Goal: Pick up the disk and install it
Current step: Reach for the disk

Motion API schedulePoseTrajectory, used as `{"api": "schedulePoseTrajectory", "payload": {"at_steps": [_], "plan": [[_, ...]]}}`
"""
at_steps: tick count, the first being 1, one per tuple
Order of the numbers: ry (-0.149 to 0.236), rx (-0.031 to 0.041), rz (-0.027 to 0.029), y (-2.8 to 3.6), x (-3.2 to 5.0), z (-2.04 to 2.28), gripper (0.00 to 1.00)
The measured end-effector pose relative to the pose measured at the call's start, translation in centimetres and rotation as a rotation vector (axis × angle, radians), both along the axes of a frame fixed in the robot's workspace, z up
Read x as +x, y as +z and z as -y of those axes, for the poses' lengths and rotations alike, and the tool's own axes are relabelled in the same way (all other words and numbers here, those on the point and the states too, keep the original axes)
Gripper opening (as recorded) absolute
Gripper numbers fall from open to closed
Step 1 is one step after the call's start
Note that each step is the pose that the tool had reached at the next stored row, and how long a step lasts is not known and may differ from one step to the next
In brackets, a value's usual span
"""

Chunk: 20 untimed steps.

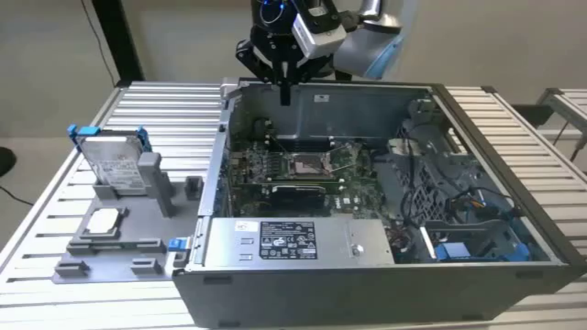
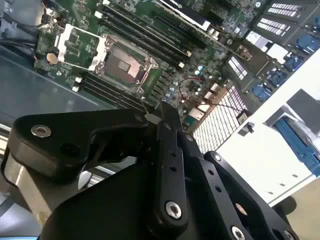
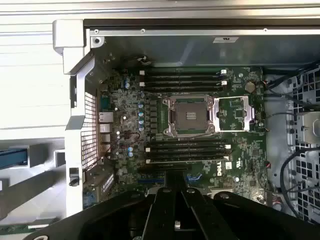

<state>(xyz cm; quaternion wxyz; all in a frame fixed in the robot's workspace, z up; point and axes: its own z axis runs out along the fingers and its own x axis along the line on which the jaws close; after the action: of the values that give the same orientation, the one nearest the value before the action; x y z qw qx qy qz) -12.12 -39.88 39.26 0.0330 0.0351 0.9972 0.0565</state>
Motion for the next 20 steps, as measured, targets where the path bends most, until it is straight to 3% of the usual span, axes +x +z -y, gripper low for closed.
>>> {"api": "schedulePoseTrajectory", "payload": {"at_steps": [16, 20], "plan": [[0.000, 0.0035, 0.0022, 0.00, -0.03, -0.01, 0.00], [0.000, 0.0035, 0.0023, 0.00, -0.15, -0.26, 0.00]]}}
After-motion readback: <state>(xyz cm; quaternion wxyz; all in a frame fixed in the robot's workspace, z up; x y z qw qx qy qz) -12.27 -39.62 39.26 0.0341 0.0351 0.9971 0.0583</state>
